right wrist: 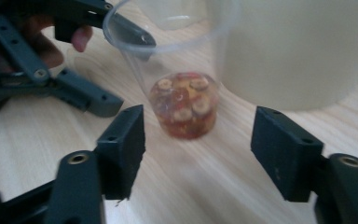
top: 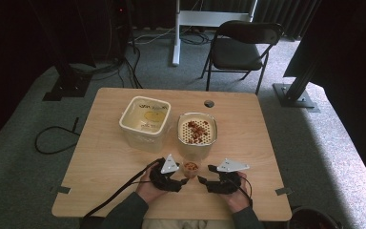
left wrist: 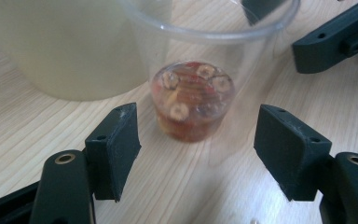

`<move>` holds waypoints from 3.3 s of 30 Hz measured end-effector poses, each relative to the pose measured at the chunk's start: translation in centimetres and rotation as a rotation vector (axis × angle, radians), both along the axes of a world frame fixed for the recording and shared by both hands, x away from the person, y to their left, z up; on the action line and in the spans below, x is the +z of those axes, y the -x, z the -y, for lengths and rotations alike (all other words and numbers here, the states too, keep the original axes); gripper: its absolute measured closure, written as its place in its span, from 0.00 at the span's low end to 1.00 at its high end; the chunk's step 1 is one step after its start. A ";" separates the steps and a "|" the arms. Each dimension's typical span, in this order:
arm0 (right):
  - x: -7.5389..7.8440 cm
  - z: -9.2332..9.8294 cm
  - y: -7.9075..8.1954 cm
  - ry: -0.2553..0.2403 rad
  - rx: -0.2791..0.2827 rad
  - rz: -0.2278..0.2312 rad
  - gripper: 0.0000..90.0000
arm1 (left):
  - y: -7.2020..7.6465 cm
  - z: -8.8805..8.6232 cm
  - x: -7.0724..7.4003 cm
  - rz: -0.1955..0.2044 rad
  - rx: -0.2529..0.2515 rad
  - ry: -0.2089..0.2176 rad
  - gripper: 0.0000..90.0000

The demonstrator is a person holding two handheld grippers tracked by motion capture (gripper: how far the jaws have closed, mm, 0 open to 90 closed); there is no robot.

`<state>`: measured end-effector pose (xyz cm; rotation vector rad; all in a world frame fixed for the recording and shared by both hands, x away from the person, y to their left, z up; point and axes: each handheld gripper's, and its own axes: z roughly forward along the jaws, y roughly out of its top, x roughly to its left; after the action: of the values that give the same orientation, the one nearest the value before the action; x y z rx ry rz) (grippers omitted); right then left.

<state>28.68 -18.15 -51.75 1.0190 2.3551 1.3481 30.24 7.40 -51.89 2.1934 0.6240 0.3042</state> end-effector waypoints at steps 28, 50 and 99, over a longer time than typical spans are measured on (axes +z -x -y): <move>-0.2 -5.5 -3.1 -0.027 0.033 0.203 0.29 | 0.5 -10.1 -0.6 -0.014 0.241 -0.007 0.37; 3.1 -0.5 -0.4 -0.054 -0.046 0.258 0.37 | -0.5 -12.4 -1.2 -0.055 0.310 -0.025 0.37; 12.4 3.1 -9.8 0.291 -0.303 0.374 0.37 | -1.7 -13.7 -2.0 -0.087 0.368 -0.065 0.38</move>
<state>38.50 -21.23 -39.35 0.9001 1.9538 0.9530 31.96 21.05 -53.94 2.1538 1.0822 0.4256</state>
